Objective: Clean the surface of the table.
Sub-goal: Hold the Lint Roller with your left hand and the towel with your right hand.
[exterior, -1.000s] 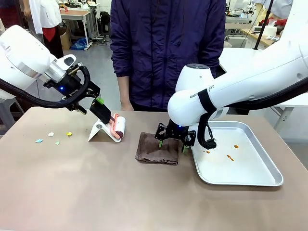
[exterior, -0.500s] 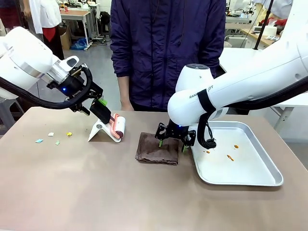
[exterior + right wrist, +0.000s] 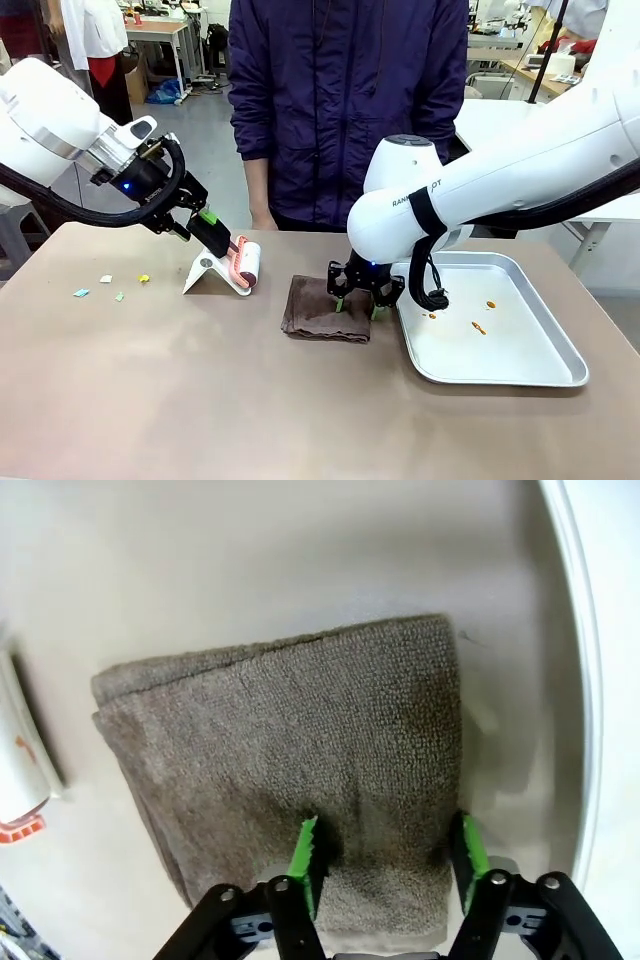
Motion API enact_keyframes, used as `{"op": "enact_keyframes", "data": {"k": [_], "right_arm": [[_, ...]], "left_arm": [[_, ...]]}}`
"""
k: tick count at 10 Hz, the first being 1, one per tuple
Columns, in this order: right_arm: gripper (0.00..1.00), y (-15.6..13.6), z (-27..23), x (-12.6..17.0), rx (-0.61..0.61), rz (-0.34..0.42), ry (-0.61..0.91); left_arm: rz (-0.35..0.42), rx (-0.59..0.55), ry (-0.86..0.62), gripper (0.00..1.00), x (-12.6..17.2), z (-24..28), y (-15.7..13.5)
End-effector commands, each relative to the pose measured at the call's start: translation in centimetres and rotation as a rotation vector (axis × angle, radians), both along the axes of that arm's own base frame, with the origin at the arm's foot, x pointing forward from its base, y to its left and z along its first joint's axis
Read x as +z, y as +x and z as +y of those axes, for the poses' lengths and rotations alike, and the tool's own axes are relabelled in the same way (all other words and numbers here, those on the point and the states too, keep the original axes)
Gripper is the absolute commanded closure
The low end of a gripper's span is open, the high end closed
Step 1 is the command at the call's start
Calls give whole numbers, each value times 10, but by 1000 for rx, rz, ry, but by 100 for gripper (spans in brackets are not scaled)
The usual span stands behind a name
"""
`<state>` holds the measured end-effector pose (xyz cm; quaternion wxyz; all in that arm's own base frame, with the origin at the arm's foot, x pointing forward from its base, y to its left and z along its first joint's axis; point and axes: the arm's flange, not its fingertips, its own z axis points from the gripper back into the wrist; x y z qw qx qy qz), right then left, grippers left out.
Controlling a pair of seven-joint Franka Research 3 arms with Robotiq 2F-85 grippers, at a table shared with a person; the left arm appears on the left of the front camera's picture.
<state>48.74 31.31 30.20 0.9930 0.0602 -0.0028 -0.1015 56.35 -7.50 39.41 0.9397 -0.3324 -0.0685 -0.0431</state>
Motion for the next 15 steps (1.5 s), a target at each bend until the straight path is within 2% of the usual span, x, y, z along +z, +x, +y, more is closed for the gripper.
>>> {"op": "enact_keyframes", "data": {"k": [1, 2, 3, 4, 12, 13, 15], "right_arm": [[100, 3, 8, -4, -3, -3, -4], [100, 4, 9, -6, 0, 1, -6], [95, 4, 9, -6, 2, 3, -6], [100, 4, 9, -7, 3, 4, -1], [100, 5, 4, -10, -8, 25, 11], [100, 4, -4, -2, -29, 16, 56], [100, 0, -35, 23, -100, -7, 255]], "left_arm": [[-29, -19, -32, 66, -3, 4, 5], [-34, -25, -38, 100, -3, 6, 4], [-41, -28, -38, 100, -3, 8, 4], [-44, -29, -39, 100, -3, 9, 5], [-98, -8, -91, 100, 1, 21, 2], [-119, -3, -137, 100, 5, 21, -2], [-141, -17, -216, 100, 18, 20, -14]]}}
